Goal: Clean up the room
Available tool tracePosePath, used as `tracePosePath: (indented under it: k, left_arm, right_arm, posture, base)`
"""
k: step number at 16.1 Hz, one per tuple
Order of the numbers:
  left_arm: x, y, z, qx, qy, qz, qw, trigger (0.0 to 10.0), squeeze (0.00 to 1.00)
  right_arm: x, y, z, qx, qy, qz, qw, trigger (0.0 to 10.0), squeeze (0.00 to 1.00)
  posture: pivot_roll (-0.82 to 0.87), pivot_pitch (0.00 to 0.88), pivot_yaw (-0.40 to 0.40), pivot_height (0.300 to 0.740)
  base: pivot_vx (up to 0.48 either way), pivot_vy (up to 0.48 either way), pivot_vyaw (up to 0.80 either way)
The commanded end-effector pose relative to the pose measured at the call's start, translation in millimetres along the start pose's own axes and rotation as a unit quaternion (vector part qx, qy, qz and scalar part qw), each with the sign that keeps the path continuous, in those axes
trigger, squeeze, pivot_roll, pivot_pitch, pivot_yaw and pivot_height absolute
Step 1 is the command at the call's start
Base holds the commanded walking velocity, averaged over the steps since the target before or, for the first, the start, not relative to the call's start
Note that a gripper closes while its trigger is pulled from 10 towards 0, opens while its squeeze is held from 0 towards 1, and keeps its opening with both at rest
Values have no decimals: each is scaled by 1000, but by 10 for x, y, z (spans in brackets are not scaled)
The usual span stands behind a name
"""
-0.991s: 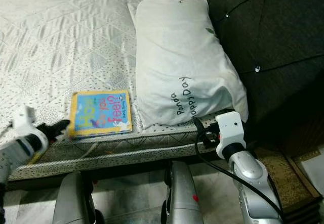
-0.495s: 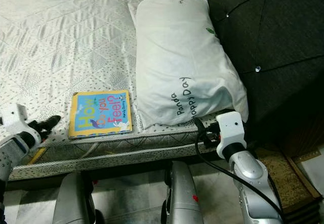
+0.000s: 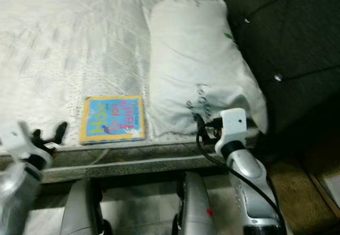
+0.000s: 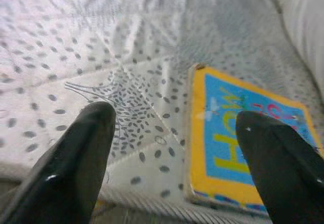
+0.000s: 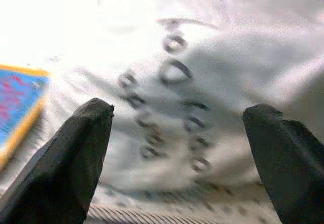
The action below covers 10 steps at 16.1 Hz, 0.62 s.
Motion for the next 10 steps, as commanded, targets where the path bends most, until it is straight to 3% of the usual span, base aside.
tracePosePath:
  k: [1, 3, 5, 6, 10]
  left_arm:
    - [79, 19, 65, 12, -4, -15, 1000, 10000, 1000]
    - [212, -34, 174, 19, -17, -44, 999, 10000, 1000]
    - [319, -93, 246, 18, -26, -41, 999, 10000, 1000]
    - [359, -101, 261, 22, -30, -45, 998, 10000, 0]
    - [429, -117, 233, 25, -41, -40, 998, 10000, 0]
  right_arm:
    - [16, -5, 5, -4, -6, -16, 1000, 10000, 0]
    - [-59, 29, -34, 3, -1, -33, 999, 10000, 0]
    - [-92, 69, -60, 12, -6, -56, 998, 10000, 0]
    - [-92, 80, -75, 15, -12, -71, 997, 10000, 0]
    - [-110, 196, -198, 42, -16, -103, 994, 10000, 0]
  posture:
    - [-20, 91, -51, 541]
    - [-18, 65, -46, 541]
    - [-19, 45, -40, 541]
    - [-19, 39, -37, 541]
    - [-11, 0, -20, 541]
  base:
    - [0, 0, 0]
    - [0, 0, 0]
    - [0, 0, 0]
    - [0, 0, 0]
    - [0, 0, 0]
Point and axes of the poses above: a point about 5 cm out from each wrist's last joint towards the gripper, its own z axis pointing back from the gripper into the wrist, its own y axis along the axis of the wrist's last joint, x = y × z, the point moved 2 cm from there along -z, pointing out of the wrist towards the gripper, and after that the axes turned 1 degree about z, right-handed, at the moved point
